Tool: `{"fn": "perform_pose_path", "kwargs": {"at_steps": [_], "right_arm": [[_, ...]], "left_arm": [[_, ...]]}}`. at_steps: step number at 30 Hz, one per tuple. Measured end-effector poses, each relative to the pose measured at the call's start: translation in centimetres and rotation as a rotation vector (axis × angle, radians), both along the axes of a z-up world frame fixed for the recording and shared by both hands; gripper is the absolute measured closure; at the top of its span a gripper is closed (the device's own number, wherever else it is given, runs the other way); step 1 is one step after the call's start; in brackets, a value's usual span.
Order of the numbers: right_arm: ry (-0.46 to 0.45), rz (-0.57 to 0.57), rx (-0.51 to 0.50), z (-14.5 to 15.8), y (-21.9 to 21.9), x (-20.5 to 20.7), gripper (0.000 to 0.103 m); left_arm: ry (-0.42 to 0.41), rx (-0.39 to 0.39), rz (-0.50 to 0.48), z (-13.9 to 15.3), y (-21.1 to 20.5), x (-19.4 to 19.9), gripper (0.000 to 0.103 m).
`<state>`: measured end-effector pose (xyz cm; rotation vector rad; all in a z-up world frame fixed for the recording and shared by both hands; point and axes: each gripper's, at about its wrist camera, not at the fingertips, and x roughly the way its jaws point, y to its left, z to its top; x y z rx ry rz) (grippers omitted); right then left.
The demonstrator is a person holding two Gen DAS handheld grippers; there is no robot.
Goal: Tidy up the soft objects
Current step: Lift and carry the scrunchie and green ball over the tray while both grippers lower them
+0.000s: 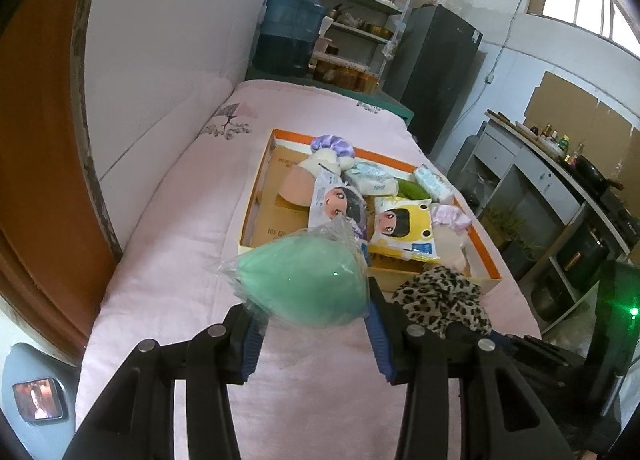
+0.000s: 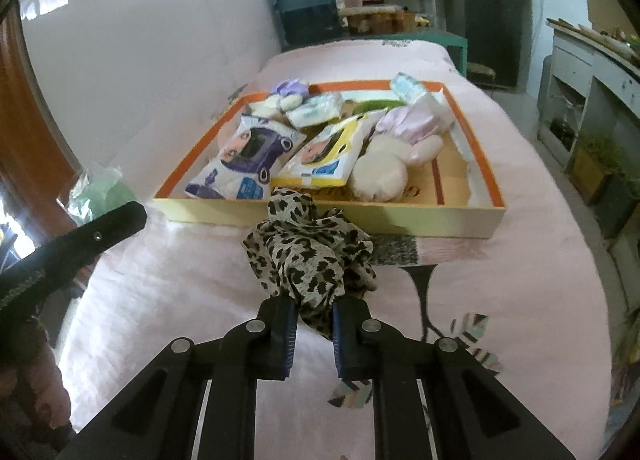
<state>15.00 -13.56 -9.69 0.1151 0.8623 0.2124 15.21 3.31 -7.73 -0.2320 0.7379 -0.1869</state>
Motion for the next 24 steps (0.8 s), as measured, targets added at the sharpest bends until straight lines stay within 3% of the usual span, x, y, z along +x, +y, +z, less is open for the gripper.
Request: {"fn": "perform_pose_path", "kwargs": {"at_steps": [24], "right_arm": [[-0.16,-0.064,0.036,7.5,-3.6,-0.2,0.088]], "left_arm": [[-0.089,0.029,-0.062,4.7,-3.2,2.2,0.057]]}}
